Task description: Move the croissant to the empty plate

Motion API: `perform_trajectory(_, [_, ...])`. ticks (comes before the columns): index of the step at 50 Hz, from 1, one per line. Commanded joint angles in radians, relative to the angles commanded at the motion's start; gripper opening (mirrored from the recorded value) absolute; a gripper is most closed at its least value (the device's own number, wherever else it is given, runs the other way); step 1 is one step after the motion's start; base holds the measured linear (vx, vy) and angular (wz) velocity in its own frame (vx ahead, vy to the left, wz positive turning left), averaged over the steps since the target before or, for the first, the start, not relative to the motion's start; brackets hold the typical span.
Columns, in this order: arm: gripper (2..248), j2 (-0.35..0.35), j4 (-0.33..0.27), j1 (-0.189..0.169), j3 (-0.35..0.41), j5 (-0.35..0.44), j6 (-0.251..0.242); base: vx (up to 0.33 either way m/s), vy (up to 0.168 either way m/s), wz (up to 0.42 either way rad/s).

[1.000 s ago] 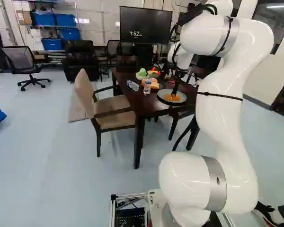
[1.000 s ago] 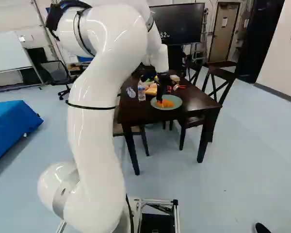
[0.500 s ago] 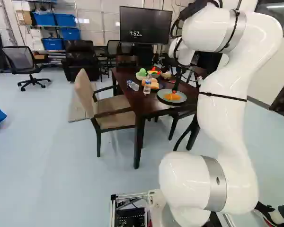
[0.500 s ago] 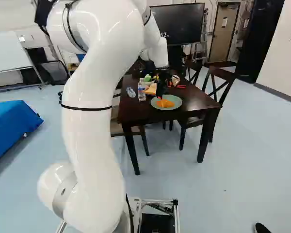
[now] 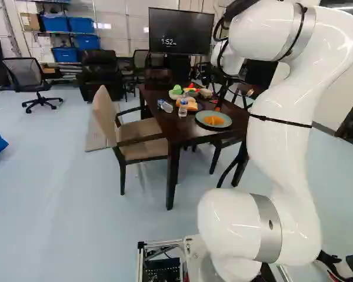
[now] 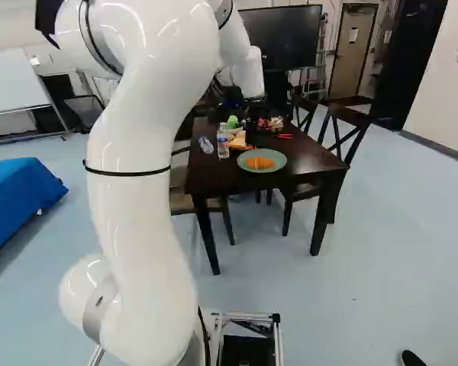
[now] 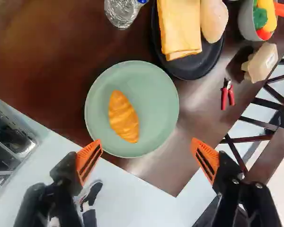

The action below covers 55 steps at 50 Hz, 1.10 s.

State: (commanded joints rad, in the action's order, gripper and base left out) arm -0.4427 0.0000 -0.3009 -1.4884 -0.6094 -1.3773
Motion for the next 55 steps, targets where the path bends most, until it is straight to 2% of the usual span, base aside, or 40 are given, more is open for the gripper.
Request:
perform_trajectory(12, [247, 0.029, 0.0, 0.009, 0.037, 0.0, 0.0, 0.0, 0.0, 0.0])
perform_trajectory(55, [247, 0.212, 0.004, 0.071, 0.262, 0.0, 0.0, 0.0, 0.0, 0.0])
